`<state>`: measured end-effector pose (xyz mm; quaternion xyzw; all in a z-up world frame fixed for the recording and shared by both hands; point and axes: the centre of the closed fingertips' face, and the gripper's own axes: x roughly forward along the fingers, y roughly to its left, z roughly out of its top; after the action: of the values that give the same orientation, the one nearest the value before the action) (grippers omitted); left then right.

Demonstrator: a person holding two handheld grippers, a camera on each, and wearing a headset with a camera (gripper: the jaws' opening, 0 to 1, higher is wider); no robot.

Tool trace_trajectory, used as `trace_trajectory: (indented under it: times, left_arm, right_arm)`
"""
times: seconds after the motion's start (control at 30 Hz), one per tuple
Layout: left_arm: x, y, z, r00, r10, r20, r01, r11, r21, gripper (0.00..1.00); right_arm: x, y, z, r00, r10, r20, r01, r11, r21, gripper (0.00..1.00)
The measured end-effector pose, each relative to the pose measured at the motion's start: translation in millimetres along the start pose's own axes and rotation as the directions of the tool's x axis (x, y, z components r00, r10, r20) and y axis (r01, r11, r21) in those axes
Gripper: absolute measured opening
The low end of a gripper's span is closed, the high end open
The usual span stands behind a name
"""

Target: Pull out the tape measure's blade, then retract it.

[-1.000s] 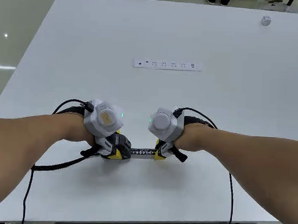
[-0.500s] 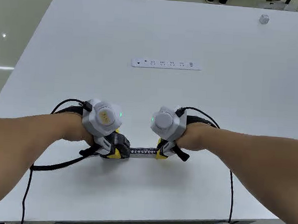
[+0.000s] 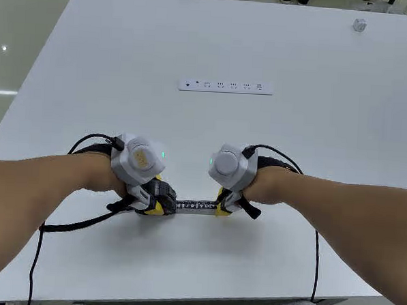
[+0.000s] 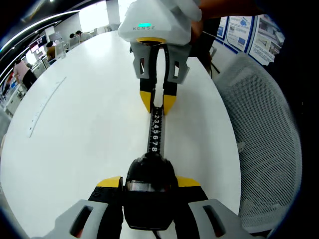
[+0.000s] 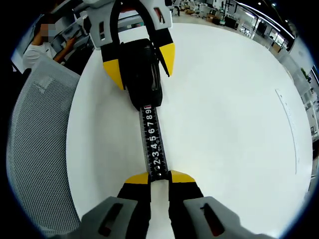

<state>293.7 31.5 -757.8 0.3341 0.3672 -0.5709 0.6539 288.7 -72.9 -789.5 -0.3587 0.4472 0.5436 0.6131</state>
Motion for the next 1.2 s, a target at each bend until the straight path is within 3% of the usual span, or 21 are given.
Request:
trace_trajectory:
  times: [1.2]
  left_arm:
    - [0.4, -0.3, 0.5, 1.0000, 0.000, 0.004, 0.000, 1.000, -0.002, 0.35]
  right_arm:
    - [-4.5, -1.8, -12.3, 0.9999, -0.010, -0.007, 0.011, 1.000, 0.012, 0.11]
